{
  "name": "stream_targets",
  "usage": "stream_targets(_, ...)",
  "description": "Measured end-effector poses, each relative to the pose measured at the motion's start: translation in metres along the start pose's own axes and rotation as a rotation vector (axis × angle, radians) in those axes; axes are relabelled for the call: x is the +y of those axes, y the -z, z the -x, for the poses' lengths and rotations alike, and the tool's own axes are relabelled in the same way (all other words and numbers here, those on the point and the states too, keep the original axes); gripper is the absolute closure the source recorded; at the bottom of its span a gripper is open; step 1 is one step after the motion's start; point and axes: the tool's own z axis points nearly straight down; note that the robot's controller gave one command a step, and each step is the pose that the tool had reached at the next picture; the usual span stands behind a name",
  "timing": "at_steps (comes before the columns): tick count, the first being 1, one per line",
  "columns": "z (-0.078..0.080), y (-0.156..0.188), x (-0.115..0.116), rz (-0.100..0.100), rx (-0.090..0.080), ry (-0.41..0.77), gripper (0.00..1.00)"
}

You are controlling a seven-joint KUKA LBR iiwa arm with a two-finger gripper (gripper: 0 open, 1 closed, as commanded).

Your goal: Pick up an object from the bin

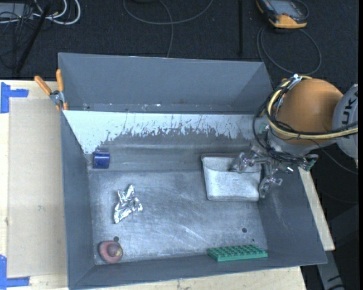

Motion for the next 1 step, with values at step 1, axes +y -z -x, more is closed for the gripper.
stream_targets(1,-0.0064,0.0004,-0.0050,-0.013,0.009,-0.005,1.00)
